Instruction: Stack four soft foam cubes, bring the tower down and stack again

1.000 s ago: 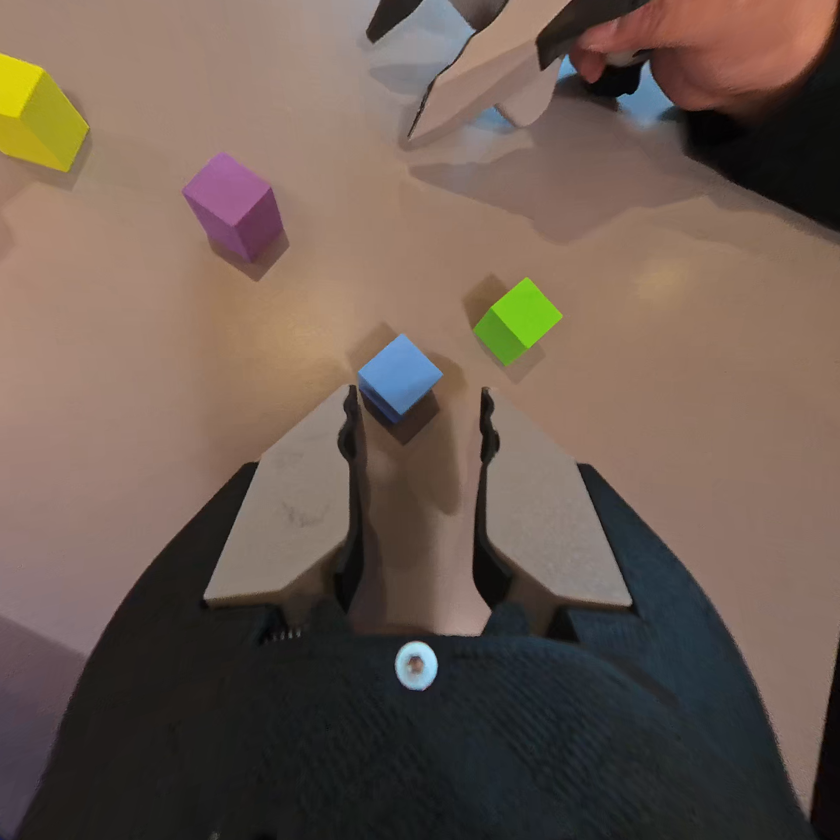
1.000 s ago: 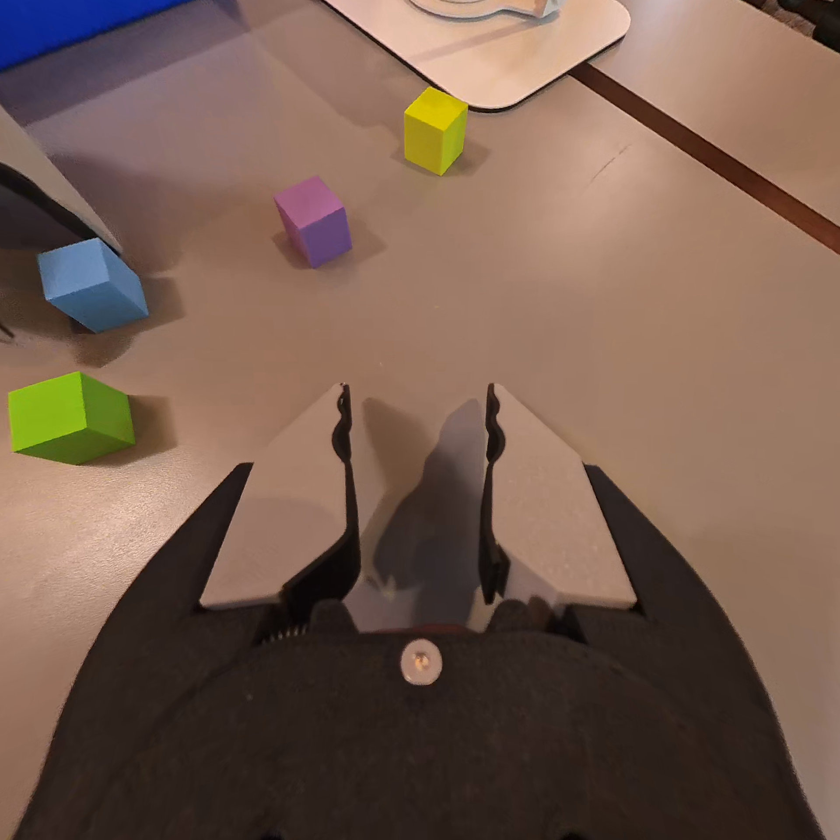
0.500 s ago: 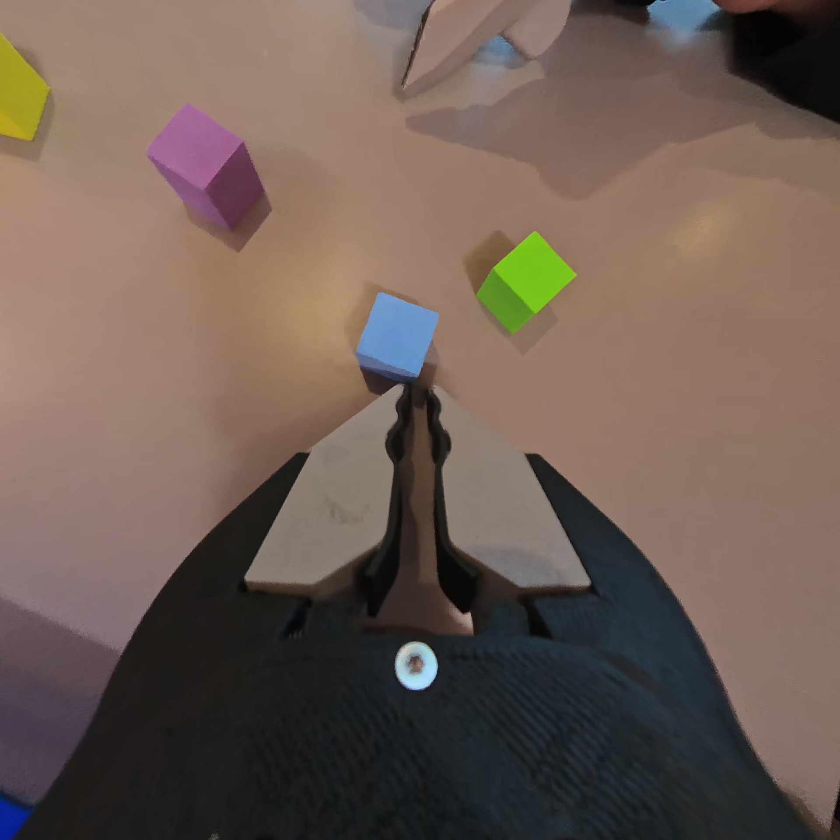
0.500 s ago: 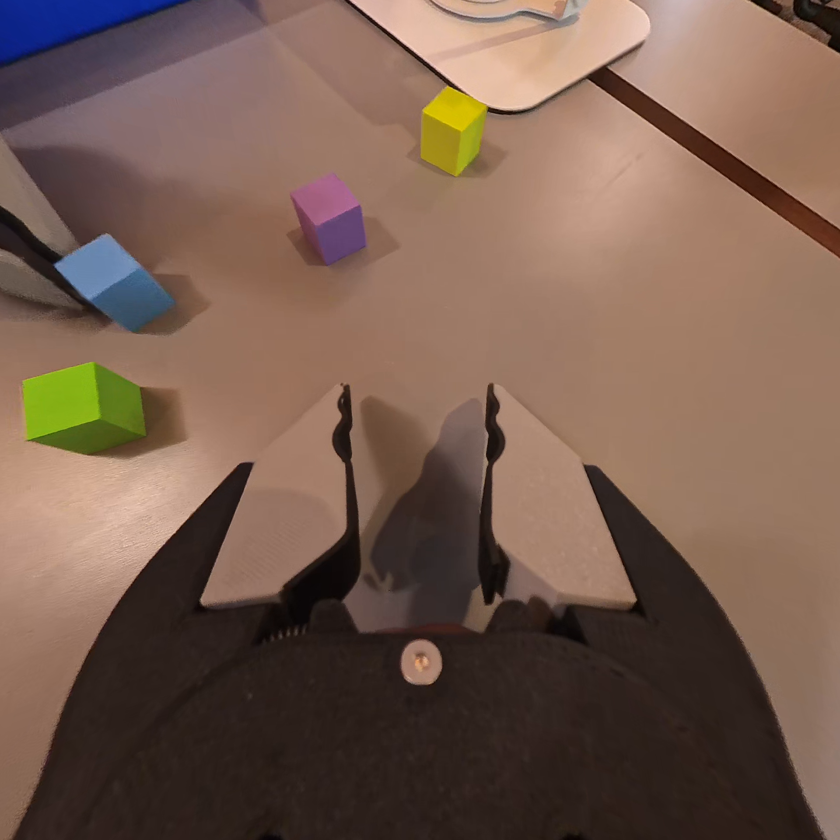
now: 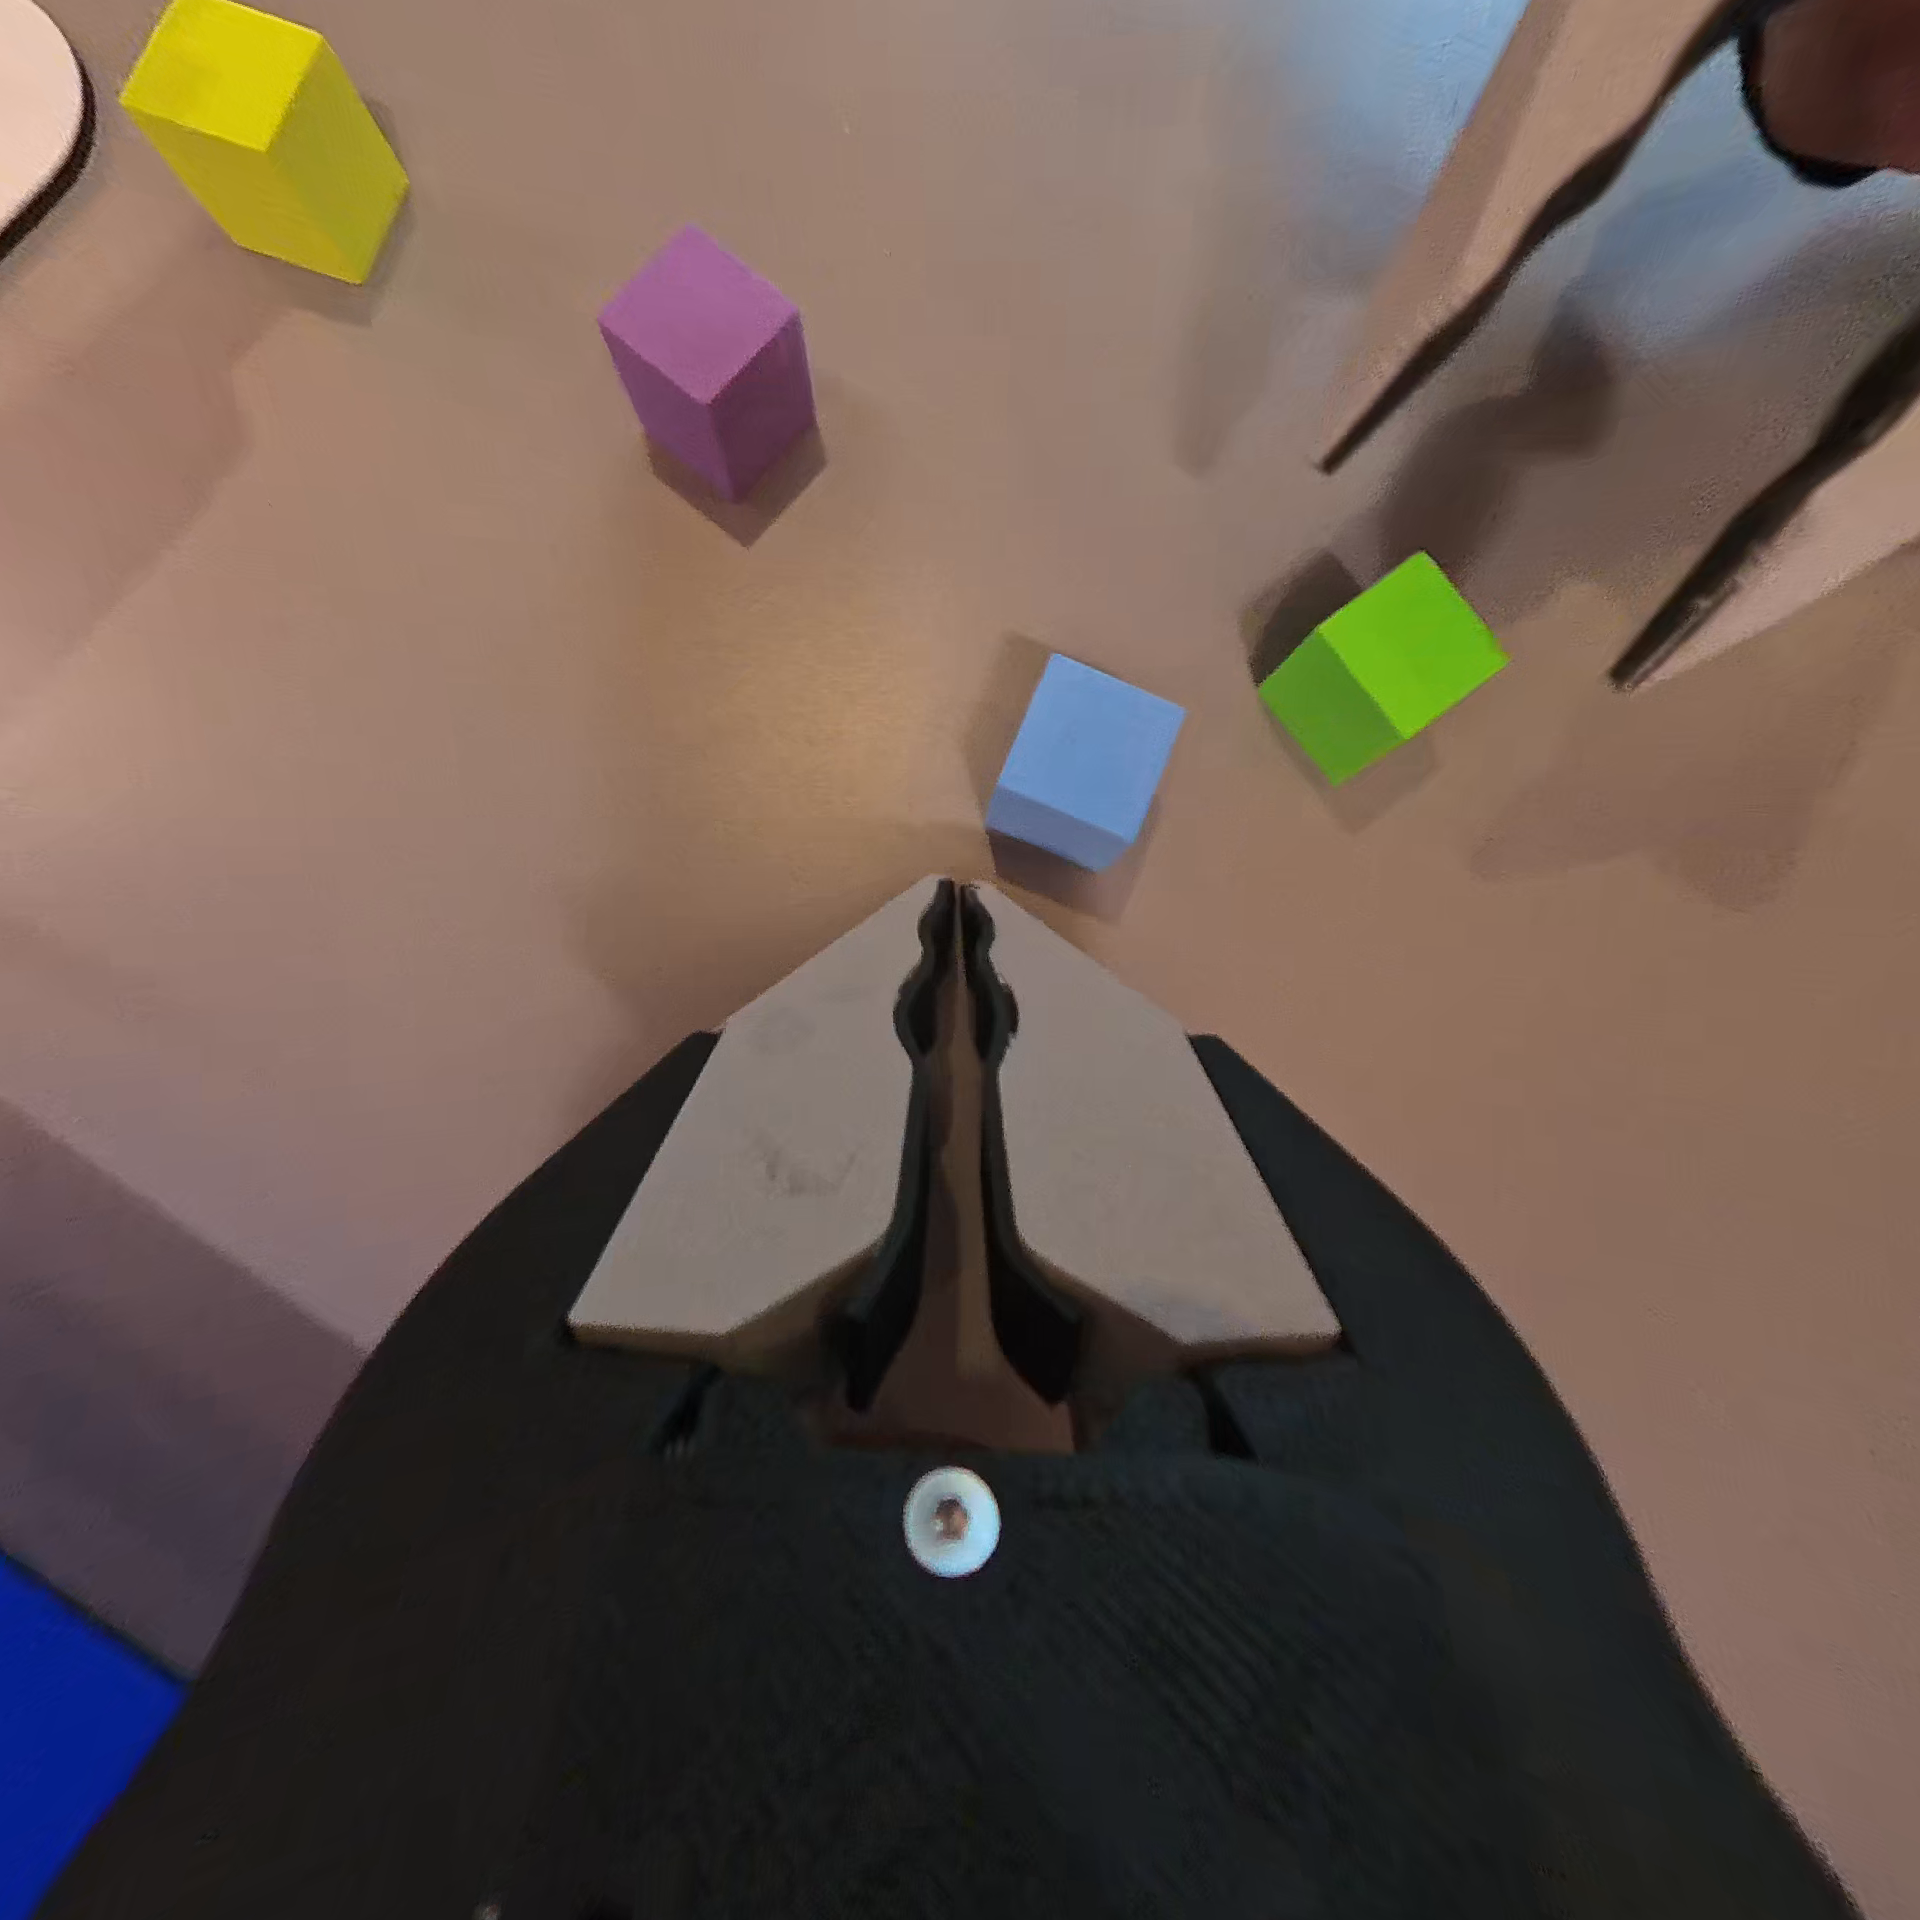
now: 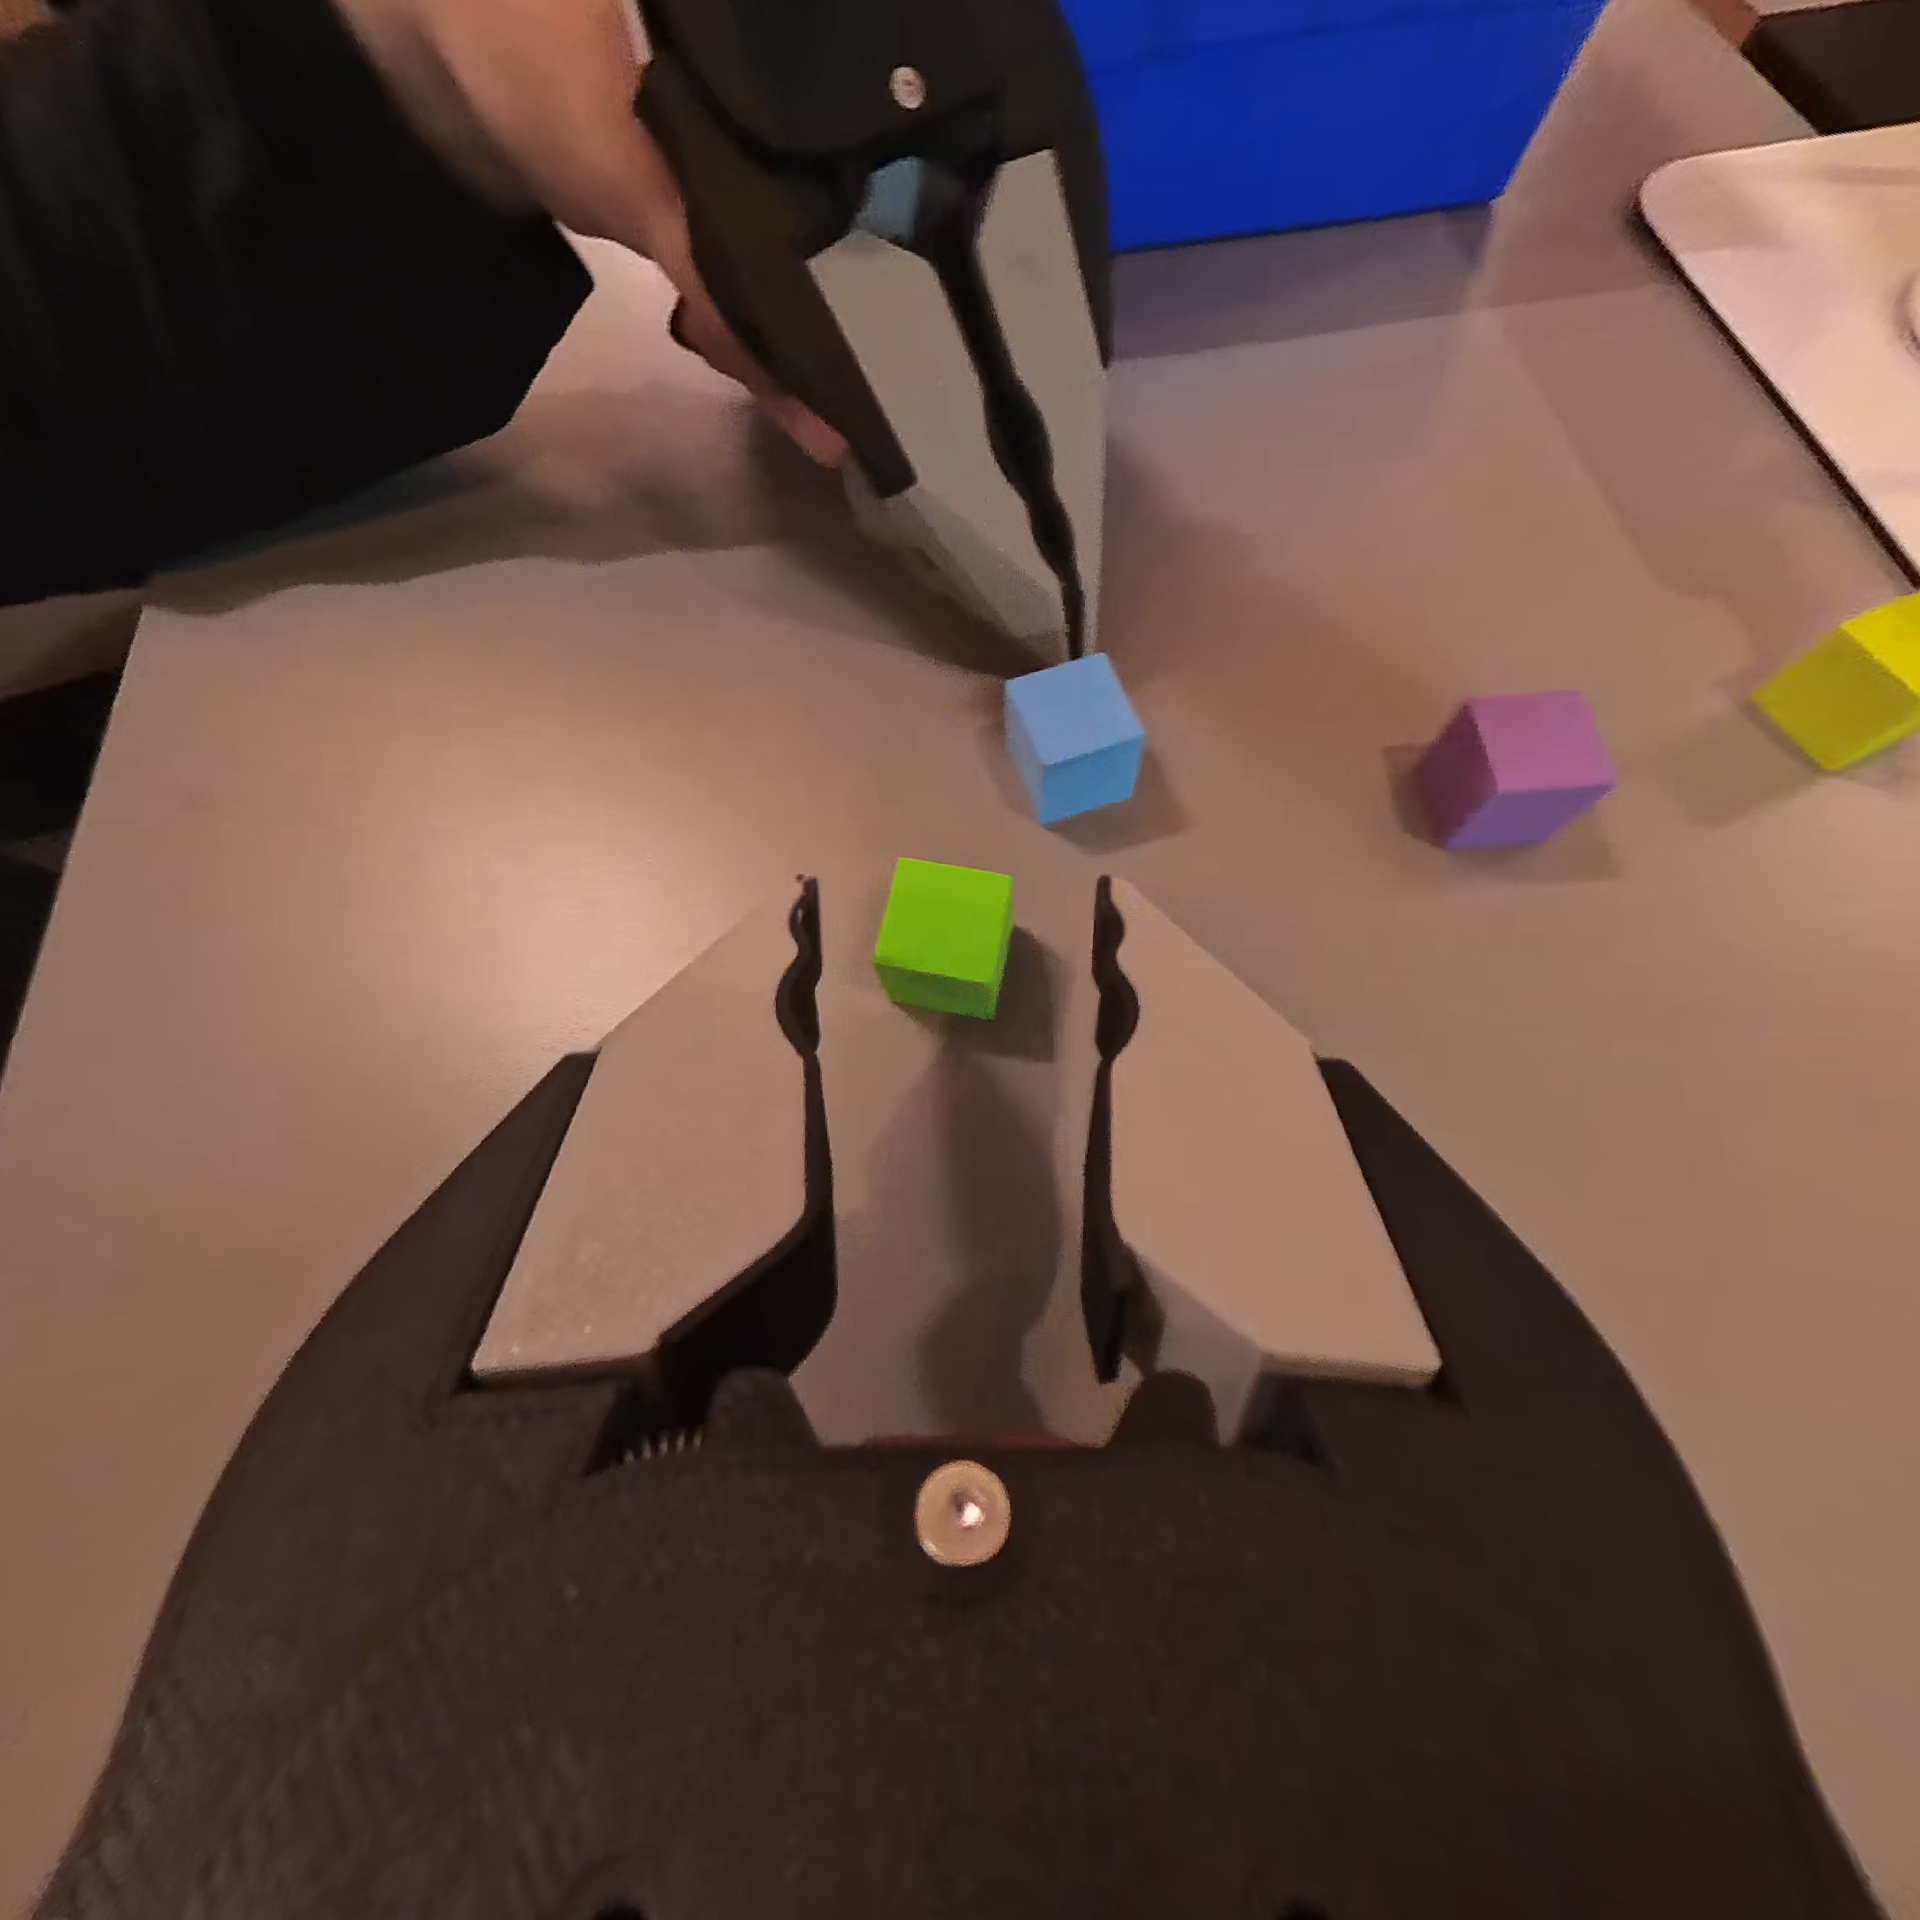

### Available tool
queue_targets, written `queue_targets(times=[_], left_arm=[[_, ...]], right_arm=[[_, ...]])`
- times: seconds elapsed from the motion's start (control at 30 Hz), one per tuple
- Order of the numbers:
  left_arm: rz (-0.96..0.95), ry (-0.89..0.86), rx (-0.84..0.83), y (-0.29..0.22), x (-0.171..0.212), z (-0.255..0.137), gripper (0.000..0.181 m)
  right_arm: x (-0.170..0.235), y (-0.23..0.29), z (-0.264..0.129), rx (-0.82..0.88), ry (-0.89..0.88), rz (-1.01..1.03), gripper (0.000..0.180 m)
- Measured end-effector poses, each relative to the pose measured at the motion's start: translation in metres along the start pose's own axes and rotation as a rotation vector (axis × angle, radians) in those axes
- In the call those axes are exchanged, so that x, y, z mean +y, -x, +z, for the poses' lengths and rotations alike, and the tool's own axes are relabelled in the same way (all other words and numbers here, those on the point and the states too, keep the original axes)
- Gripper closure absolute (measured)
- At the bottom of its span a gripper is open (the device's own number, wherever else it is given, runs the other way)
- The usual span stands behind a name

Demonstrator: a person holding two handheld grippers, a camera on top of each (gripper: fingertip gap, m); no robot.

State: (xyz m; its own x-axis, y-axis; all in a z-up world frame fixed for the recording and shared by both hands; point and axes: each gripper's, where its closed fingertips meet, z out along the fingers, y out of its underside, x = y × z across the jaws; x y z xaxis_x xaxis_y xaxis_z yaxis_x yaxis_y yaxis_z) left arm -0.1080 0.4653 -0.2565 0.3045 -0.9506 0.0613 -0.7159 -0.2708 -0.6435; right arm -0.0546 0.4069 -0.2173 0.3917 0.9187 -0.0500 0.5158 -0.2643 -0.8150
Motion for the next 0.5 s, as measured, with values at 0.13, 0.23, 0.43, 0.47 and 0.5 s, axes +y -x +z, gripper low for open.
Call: queue_targets(times=[0.13,0.23,0.43,0.47,0.5], left_arm=[[0.006,-0.015,-0.018,0.001,-0.004,0.003,0.181],[0.012,-0.036,-0.048,0.001,-0.011,0.009,0.18],[0.028,-0.044,-0.068,0.0,-0.014,0.012,0.178],[0.022,-0.046,-0.063,-0.001,-0.014,0.012,0.178],[0.017,-0.046,-0.058,-0.001,-0.014,0.011,0.178]], right_arm=[[0.006,0.004,0.005,0.019,0.064,-0.019,0.133],[0.016,0.002,0.009,0.033,0.12,-0.024,0.131],[0.024,-0.002,0.011,0.037,0.144,-0.014,0.131],[0.025,-0.002,0.011,0.041,0.146,-0.012,0.131],[0.025,-0.003,0.012,0.044,0.15,-0.009,0.132]])
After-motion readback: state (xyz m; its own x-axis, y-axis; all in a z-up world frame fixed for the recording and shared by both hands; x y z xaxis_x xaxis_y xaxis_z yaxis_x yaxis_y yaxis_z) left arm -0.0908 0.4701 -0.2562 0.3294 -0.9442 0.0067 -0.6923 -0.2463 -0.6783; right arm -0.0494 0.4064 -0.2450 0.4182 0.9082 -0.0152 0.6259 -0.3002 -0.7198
